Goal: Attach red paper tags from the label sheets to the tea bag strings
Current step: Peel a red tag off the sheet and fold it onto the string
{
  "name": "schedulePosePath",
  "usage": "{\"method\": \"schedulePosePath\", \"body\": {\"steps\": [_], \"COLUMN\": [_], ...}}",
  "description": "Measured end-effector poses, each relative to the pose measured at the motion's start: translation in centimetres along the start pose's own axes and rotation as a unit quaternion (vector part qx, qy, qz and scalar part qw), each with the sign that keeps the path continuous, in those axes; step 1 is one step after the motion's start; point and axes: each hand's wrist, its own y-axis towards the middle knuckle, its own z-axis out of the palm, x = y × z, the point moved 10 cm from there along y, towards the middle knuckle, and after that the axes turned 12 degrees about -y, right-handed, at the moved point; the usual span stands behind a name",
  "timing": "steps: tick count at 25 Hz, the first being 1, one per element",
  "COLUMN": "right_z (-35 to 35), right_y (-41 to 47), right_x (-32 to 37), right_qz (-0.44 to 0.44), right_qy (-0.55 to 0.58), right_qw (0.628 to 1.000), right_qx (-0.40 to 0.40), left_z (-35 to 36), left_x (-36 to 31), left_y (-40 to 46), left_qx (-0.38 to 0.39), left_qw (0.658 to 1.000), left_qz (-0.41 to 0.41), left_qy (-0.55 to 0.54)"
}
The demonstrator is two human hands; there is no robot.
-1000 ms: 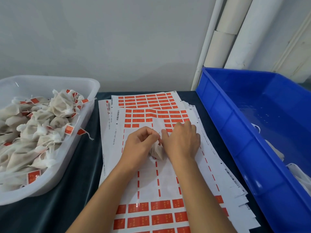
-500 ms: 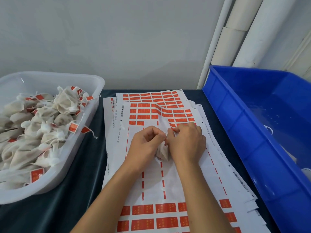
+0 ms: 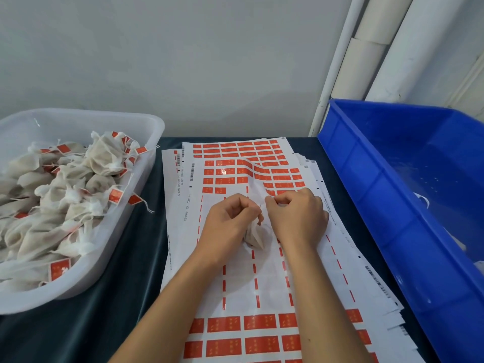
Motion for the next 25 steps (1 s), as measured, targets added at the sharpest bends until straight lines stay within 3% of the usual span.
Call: {"method": "schedulePosePath", "body": {"steps": [25], "right_z": [-0.1], "right_y": [0.4], "right_x": [1.3], "right_qz": [-0.103], "right_qy": [-0.018], "right_qw": [0.994], "right_qx": [-0.010], "left_z": [0.0], "left_x": [0.1], "left_y": [0.0], "left_qx": [-0.001], "left_qw": [1.000], "left_qz": [-0.010], "left_qy": [-0.011]}}
